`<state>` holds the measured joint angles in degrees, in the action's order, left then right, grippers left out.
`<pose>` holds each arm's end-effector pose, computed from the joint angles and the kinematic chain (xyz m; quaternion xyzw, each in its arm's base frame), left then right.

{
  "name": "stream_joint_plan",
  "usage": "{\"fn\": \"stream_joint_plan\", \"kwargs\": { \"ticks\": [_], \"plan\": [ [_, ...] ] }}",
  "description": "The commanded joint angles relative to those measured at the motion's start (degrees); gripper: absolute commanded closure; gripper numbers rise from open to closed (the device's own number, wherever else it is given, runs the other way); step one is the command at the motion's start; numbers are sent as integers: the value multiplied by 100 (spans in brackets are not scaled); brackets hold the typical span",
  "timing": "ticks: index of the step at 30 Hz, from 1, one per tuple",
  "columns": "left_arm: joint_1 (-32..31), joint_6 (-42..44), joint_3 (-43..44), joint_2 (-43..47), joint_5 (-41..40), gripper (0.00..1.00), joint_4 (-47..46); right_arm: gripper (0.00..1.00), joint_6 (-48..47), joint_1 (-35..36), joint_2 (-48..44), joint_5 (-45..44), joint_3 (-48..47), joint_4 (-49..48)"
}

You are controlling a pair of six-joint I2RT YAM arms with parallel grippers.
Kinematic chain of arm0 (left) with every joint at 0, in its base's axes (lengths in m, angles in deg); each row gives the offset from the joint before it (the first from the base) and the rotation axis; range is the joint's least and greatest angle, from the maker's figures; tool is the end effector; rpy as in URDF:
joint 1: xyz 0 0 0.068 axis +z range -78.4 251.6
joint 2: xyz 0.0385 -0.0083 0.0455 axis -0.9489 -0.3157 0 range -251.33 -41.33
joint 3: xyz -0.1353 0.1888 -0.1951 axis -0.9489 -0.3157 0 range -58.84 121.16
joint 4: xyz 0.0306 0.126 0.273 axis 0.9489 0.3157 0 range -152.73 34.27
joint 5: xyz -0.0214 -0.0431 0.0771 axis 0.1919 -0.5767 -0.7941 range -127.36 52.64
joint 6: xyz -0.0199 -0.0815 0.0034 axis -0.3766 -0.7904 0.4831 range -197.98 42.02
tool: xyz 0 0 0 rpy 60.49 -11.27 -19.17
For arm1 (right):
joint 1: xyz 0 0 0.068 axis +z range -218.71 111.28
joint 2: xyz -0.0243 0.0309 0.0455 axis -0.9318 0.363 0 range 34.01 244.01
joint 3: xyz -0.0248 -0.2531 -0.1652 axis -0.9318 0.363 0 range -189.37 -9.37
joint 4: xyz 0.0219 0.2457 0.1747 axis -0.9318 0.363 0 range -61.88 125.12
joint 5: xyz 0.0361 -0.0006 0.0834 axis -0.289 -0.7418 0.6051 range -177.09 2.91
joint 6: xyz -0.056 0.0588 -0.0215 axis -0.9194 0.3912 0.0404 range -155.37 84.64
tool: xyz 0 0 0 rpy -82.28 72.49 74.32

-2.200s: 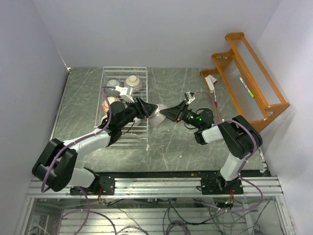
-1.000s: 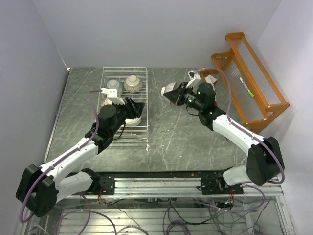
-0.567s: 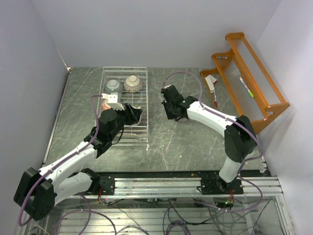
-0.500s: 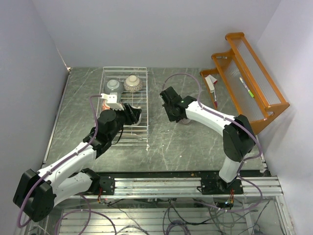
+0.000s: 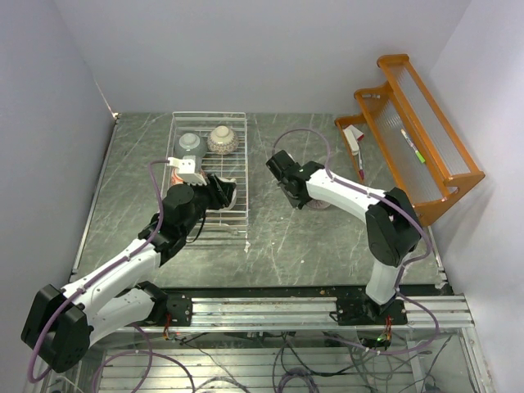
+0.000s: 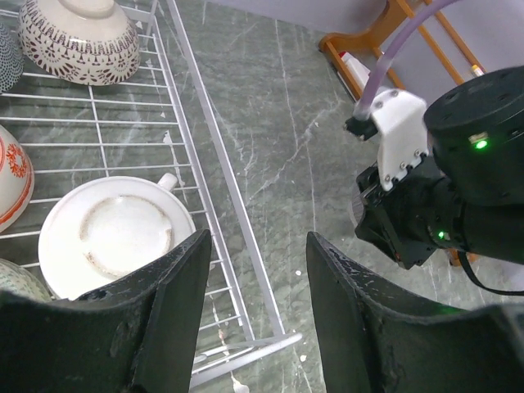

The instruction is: Unload the bowls from the dish rack

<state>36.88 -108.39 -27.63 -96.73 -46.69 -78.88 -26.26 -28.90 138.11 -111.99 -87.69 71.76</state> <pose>0.2409 -0.1523 0.2728 -0.0250 0.7539 -0.3001 0.5839 0.3478 0.2496 0.1969 -0.2173 0.9367 -0.1208 0.2466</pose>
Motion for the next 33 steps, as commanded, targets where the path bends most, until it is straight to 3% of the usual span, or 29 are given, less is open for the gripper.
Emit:
{"fn": "stream_joint_plan", "kwargs": {
  "ticks": [1, 9, 15, 22, 27, 33],
  "plan": [
    [-35, 87, -45, 99, -155, 39, 19, 100, -208, -7, 142, -417, 191, -15],
    [-30, 137, 7, 144, -239, 39, 214, 100, -148, 0, 386, -452, 486, -277],
    [-35, 167, 43, 138, -270, 39, 309, 88, -133, -7, 383, -344, 553, -409],
    [-30, 180, 65, 140, -301, 39, 367, 48, -35, -1, 187, -378, 555, -408],
    [-35, 204, 234, 70, -534, 39, 573, 38, 81, -1, -364, -427, 593, -476],
    [-18, 493, 708, -322, -893, 39, 945, 34, 126, -71, -1339, -176, 784, -864]
  ]
}}
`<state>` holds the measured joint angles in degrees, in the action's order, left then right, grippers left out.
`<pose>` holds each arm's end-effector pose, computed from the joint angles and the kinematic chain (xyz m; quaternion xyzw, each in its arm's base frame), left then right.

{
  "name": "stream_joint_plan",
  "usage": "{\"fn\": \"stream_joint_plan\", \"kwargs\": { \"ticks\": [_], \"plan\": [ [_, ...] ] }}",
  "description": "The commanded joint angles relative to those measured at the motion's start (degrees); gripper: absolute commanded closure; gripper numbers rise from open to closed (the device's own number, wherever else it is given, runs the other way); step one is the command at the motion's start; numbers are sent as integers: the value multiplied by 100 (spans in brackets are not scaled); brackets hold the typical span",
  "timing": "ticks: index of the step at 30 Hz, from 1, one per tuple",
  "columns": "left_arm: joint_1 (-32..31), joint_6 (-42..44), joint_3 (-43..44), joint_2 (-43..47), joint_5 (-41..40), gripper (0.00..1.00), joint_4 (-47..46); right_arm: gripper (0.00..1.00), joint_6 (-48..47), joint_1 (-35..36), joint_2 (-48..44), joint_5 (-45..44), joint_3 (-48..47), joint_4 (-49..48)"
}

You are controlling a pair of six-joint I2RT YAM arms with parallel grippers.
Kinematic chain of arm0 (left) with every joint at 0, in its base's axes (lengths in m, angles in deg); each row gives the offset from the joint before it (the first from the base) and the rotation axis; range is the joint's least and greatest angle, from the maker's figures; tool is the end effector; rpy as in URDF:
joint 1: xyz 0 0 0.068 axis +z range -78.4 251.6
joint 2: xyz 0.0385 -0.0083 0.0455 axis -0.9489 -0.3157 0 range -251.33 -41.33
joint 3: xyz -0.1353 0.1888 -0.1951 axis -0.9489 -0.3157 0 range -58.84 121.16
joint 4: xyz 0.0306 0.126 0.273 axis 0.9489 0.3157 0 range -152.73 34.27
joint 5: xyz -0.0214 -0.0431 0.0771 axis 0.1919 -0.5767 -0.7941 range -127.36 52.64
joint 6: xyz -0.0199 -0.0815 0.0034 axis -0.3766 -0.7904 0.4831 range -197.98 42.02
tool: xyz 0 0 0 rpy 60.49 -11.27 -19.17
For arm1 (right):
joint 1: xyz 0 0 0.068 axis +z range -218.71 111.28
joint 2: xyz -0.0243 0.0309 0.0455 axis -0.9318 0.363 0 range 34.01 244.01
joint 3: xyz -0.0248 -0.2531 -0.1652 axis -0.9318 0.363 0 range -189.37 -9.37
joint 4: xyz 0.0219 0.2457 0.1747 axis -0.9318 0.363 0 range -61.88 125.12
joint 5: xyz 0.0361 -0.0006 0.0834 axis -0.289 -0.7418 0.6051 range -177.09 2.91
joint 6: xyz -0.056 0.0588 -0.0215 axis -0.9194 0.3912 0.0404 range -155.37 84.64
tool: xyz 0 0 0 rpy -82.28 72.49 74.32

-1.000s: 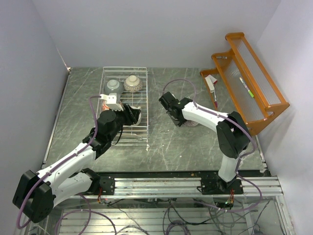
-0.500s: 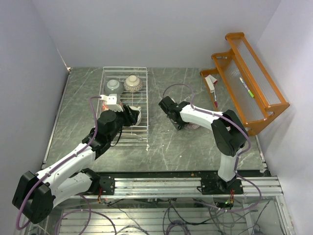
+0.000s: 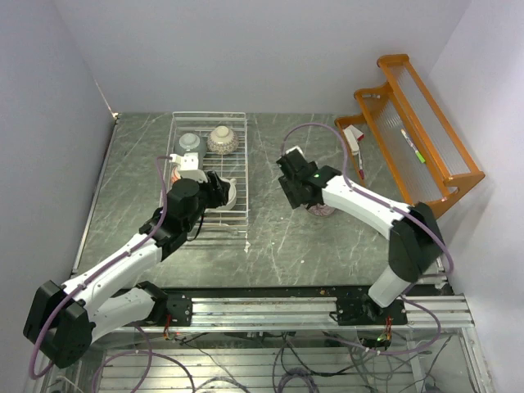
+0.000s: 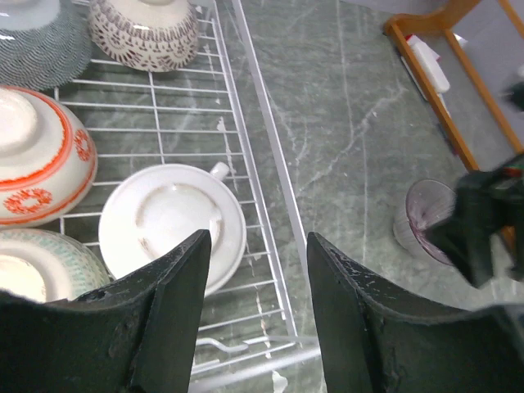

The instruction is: Unload the bowls from the dish rack

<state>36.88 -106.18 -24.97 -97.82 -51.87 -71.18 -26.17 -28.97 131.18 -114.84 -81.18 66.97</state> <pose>0.2462 -0.1481 0.2688 -0.0330 0.7858 -0.2331 0.5720 0.3322 0.2317 0.2121 -0.1977 0.9270 -0.1230 0.2940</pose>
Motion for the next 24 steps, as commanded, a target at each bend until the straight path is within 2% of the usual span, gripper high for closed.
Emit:
{"fn": "stream_joint_plan", "kwargs": {
  "ticks": [1, 5, 11, 15, 18, 21, 24],
  "plan": [
    [-13, 333, 533, -307, -437, 39, 223, 34, 118, -93, -820, 241, 207, -504],
    [24, 433, 852, -743, -518, 39, 318, 34, 144, -255, -1678, 884, 637, -1205],
    [279, 651, 1363, -1262, -915, 36, 520, 35, 272, -306, -2782, 1375, 1482, -2011],
    [658, 895, 1691, -1534, -871, 26, 513, 35, 358, -348, -3194, 1729, 1963, -2290],
    [872, 975, 1868, -1756, -1045, 12, 567, 35, 407, -368, -3243, 1800, 2091, -2298],
    [1032, 1102, 2013, -2119, -1171, 5, 558, 35, 422, -375, -3265, 1970, 2224, -2406],
    [1201, 1139, 2163, -2500, -1291, 3, 607, 35, 457, -384, -3275, 2109, 2348, -2540]
  ]
}}
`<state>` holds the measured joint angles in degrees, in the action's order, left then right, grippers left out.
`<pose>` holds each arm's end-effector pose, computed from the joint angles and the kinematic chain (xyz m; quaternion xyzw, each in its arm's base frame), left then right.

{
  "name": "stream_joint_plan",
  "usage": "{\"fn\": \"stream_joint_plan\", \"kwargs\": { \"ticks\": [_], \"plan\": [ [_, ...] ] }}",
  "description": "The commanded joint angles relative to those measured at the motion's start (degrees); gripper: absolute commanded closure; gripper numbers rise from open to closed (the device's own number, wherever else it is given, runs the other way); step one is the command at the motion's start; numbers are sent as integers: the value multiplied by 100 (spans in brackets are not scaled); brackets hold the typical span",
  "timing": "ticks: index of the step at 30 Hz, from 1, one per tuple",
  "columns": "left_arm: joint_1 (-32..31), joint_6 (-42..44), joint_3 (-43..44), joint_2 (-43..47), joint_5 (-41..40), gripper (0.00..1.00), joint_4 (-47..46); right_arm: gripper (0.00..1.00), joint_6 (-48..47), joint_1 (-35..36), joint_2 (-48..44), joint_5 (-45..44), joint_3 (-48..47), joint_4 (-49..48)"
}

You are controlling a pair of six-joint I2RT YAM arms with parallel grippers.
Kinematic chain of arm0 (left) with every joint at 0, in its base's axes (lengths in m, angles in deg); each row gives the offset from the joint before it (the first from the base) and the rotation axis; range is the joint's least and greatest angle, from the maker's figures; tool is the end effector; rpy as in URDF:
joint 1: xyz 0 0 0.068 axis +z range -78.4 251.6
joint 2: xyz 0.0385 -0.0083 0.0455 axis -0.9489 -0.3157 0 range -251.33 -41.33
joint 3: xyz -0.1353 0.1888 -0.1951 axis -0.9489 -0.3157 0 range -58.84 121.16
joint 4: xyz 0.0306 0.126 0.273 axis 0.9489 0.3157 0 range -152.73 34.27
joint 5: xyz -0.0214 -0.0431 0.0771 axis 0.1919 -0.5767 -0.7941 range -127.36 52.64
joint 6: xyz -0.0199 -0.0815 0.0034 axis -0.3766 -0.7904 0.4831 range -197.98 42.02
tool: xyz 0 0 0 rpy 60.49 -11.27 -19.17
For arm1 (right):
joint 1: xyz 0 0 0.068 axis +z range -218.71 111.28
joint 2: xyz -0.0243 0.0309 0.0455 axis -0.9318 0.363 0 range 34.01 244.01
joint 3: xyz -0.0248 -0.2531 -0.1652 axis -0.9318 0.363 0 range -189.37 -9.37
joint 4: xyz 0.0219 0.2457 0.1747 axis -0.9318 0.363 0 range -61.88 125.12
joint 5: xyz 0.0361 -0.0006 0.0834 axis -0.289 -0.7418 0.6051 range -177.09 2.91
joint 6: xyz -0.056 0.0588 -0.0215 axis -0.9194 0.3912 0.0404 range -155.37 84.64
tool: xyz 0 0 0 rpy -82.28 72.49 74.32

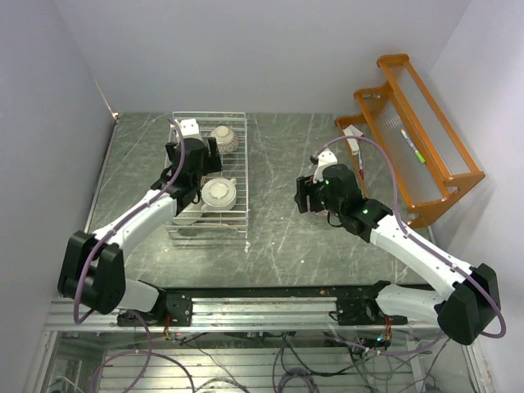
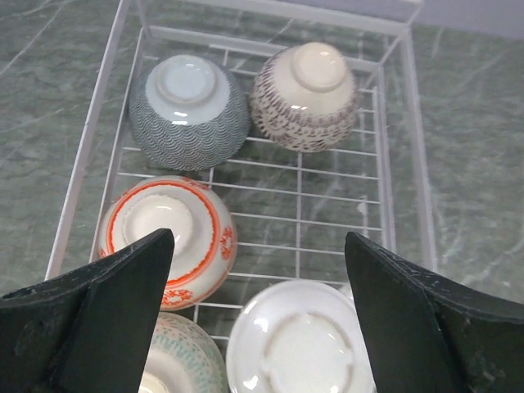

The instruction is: Unload the bowls from the dish rack

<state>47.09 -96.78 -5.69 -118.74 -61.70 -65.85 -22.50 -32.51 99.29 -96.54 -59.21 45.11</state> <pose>0.3533 -0.1277 0.2873 -0.0789 0.8112 -0.0423 0.5779 0.2605 0.1757 0.2844 -0.1378 0.8634 0.1336 0.4666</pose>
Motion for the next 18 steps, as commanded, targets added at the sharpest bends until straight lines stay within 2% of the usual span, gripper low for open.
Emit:
{"fn": "stream_joint_plan", "kwargs": {
  "ticks": [1, 10, 18],
  "plan": [
    [236, 206, 251, -508, -338, 3, 30, 35, 85, -33, -74, 311, 170, -370],
    [648, 296, 285, -1037, -514, 1, -272, 35, 23, -43, -68, 557, 406, -516],
    [826, 368, 288, -1348, -464, 3, -328, 35, 9, -61, -54, 567, 445, -548]
  ]
}}
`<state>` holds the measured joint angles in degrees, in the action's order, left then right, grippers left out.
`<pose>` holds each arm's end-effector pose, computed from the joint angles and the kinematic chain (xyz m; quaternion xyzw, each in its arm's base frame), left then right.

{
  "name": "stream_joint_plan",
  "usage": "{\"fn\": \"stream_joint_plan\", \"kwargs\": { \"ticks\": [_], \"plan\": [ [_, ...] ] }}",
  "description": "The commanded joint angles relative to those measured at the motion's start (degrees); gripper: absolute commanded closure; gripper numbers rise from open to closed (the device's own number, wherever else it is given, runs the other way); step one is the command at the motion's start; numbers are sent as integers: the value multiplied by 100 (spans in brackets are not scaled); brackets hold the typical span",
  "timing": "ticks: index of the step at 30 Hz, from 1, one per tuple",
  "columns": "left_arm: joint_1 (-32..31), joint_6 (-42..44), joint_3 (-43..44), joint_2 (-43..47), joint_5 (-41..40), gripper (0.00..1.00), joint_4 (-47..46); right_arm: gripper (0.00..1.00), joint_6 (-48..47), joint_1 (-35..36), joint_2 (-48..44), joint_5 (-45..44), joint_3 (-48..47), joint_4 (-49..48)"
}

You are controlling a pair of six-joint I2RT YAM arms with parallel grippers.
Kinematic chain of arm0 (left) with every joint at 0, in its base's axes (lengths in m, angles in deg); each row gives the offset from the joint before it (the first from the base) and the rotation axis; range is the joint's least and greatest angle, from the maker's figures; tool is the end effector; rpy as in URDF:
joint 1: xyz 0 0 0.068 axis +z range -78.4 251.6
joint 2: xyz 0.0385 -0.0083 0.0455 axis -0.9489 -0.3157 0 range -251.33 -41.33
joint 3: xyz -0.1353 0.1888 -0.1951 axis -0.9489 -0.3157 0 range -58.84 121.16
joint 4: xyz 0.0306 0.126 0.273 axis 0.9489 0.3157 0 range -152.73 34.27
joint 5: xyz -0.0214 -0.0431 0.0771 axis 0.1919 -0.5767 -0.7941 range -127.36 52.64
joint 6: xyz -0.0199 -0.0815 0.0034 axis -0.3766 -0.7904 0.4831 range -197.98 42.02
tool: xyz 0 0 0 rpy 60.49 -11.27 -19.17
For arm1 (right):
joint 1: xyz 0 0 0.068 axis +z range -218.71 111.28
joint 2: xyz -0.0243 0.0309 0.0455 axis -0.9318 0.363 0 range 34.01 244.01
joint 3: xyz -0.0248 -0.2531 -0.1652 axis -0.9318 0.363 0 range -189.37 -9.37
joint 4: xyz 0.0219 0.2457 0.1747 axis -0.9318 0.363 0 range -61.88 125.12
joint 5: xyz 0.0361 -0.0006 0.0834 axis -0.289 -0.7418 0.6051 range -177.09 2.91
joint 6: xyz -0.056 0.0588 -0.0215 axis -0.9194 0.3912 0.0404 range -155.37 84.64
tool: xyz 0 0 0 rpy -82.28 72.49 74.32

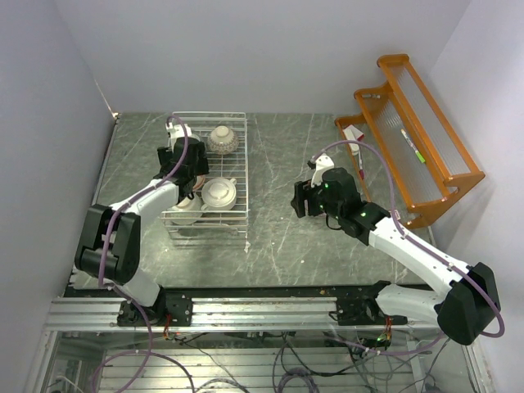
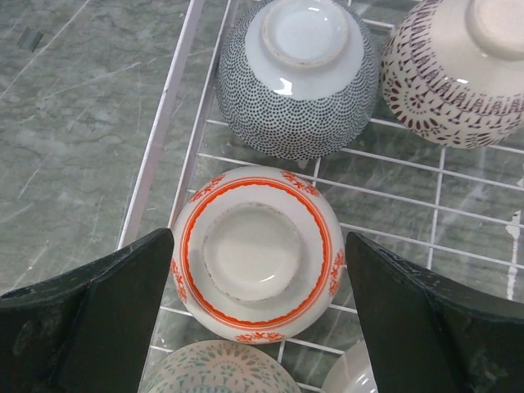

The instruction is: Unload the bowls from the dish rack

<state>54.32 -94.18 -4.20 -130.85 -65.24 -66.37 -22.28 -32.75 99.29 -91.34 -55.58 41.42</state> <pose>0.3989 -0.0880 0.2213 -0.1102 0.8468 0.0639 0.5164 0.2565 0.1794 0.2655 -0.1562 0.8617 0.1704 0.4517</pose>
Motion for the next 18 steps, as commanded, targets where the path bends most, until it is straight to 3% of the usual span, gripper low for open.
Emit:
{"fn": "stream_joint_plan", "kwargs": {
  "ticks": [1, 6, 18],
  "plan": [
    [121, 113, 112, -161, -86, 4, -315, 35, -18, -37, -68, 47, 87, -179],
    [202, 150, 4, -280, 34, 5, -481, 36, -22, -37, -71, 21, 104, -155],
    [224, 231, 78, -620, 176, 19, -514, 37, -27, -45, -68, -16, 139, -169]
  ]
}}
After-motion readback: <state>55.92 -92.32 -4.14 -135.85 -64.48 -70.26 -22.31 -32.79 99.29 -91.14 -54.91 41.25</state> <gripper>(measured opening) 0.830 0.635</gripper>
